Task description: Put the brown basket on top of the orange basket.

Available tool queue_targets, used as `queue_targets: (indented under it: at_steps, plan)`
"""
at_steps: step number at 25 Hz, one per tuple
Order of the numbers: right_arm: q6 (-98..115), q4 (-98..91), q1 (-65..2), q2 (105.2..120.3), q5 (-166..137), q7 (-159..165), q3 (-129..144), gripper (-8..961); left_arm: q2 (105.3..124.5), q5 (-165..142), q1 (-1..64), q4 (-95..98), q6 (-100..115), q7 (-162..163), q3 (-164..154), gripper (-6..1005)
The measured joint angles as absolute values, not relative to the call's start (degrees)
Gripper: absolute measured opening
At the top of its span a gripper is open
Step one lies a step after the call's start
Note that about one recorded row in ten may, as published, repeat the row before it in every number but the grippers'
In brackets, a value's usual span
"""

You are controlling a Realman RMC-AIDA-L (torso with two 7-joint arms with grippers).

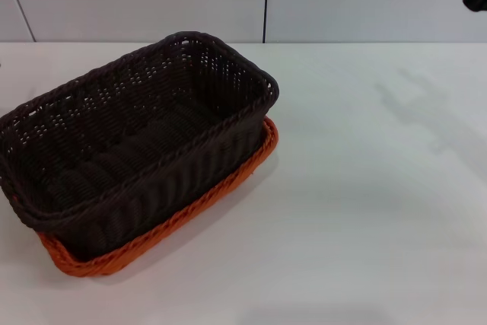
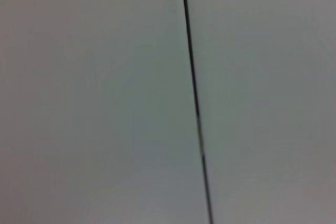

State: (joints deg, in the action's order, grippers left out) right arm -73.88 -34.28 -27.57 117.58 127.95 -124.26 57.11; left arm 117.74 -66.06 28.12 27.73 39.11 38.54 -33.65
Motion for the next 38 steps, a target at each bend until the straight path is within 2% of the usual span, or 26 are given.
queue_targets:
  at_steps: [17, 30, 38]
  plan:
    - [-75.2, -37.0, -27.5, 117.42, 128.3, -124.3, 54.8, 611, 117.84, -66.6, 27.9, 25.1, 36.0, 35.3, -46.8, 849]
    - [-75.8, -36.6, -27.1, 117.49, 128.3, -124.3, 52.9, 611, 118.06, -66.4, 32.2, 22.5, 37.8, 35.7, -54.5, 849]
    - [-75.8, -36.9, -26.5, 117.42, 128.2, -124.3, 51.1, 611, 118.45, -66.3, 36.4, 22.4, 42.1, 40.6, -69.6, 849]
